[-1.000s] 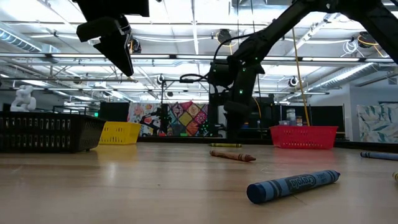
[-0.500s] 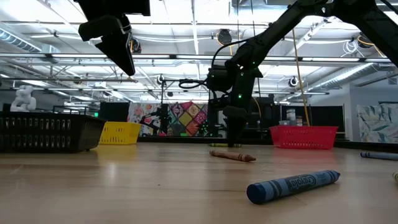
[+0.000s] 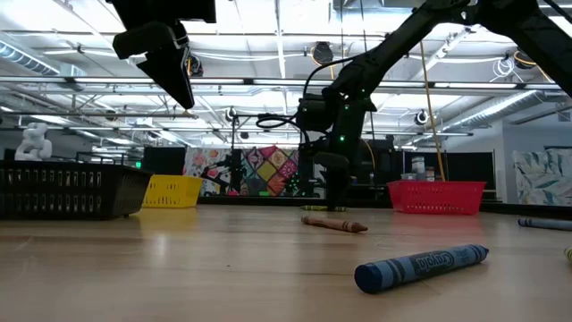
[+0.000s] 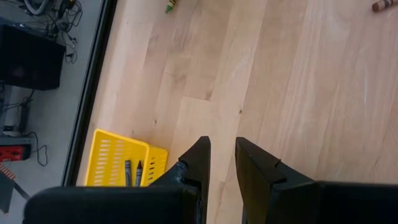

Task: Sort crayons
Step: Put the green crayon into the red bin

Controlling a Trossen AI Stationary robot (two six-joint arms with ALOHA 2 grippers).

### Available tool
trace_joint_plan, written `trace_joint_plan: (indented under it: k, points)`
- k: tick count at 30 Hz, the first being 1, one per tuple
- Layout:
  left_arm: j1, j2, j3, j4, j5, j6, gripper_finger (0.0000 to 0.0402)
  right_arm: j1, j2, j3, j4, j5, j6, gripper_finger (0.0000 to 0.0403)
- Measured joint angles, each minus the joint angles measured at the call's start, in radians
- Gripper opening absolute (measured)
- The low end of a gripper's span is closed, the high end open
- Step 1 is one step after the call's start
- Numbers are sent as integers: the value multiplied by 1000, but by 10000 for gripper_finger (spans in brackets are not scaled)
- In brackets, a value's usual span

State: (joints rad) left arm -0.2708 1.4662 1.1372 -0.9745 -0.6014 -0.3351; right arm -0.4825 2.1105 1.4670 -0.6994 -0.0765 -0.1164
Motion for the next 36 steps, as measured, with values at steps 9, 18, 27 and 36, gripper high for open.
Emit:
trace_joint_plan:
  k: [9, 18, 27, 36]
  points:
    - [0, 0, 0, 0, 0, 0, 68, 6, -13, -1, -8, -1, 48, 2]
    - [0, 0, 0, 1, 0, 1, 68, 18, -91, -8, -76, -21, 55, 1]
    - [0, 0, 0, 0, 0, 1, 68, 28, -189, -4, -201, -8, 53, 0]
    - [0, 0, 0, 0, 0, 0, 68, 24, -310, -4, -312, -3, 16, 0]
